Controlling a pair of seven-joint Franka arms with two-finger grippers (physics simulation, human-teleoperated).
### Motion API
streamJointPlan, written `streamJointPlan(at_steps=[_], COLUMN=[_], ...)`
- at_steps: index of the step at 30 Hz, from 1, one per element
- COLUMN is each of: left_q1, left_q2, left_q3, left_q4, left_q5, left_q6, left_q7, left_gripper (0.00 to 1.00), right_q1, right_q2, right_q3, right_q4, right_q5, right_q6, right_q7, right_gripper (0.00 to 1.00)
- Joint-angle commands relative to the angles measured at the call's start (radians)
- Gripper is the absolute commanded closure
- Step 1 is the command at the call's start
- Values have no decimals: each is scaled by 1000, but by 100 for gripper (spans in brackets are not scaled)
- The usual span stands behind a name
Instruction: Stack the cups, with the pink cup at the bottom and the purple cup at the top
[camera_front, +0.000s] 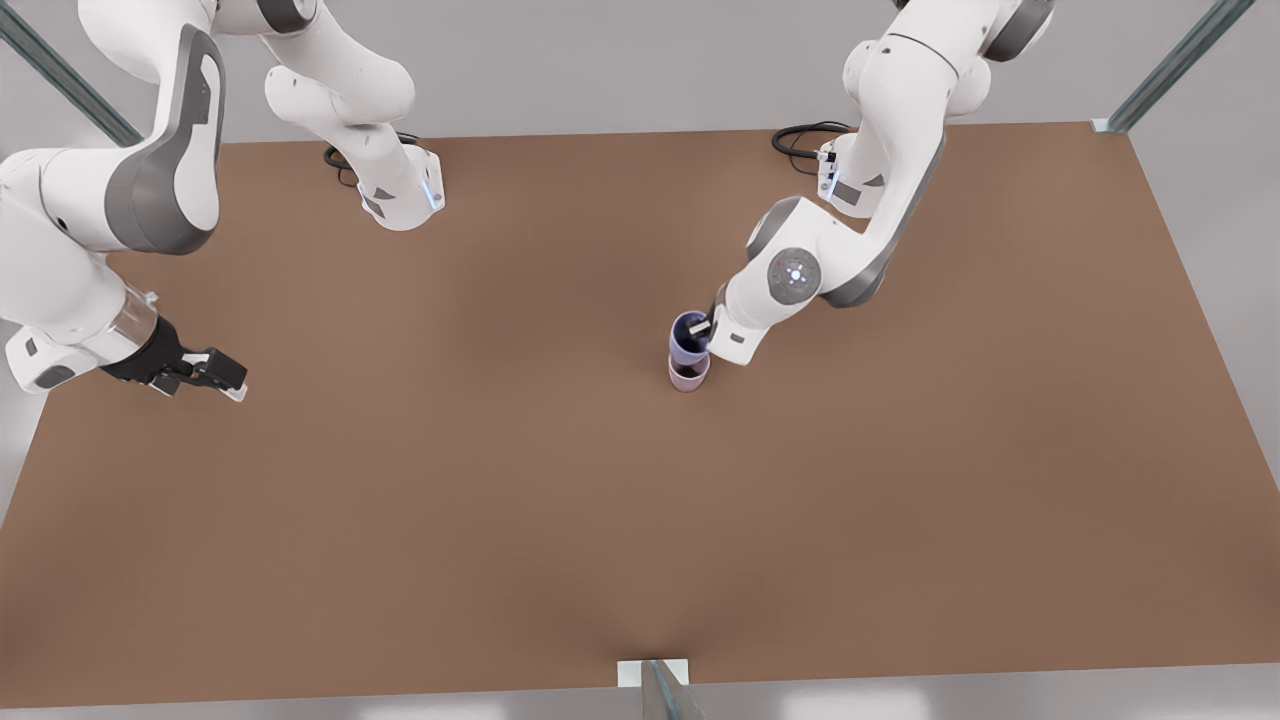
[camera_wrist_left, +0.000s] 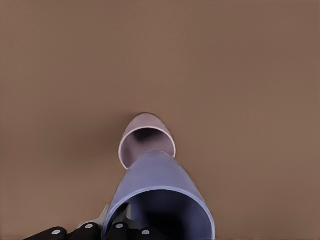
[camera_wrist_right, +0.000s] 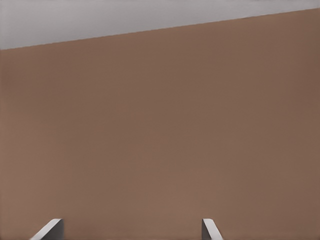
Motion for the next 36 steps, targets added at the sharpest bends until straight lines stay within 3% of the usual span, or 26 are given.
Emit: streamJointPlan(at_steps=[1,30,32,33,34,36], left_q1=[0,0,0,0,0,0], left_q2=[0,94,99,97,99,99], left_q3=[2,7,7,7,7,7], left_q4=[0,0,0,0,0,0], left_q5=[-56,-25,-24,-24,-16,-10], left_q6=[2,48,50,50,50,55], left_q7=[3,6,16,16,16,16], left_gripper=[79,79,62,48,26,7], right_q1=[-1,-2,-2,-4,-4,-2], right_q2=[0,9,9,11,11,9], right_q3=[0,-2,-2,-2,-2,-2], right_q4=[0,23,23,22,23,23], right_q5=[0,-2,-2,-2,-2,-2], right_q6=[2,2,2,2,2,2], right_q7=[0,1,1,0,1,1], right_gripper=[0,0,0,0,0,0])
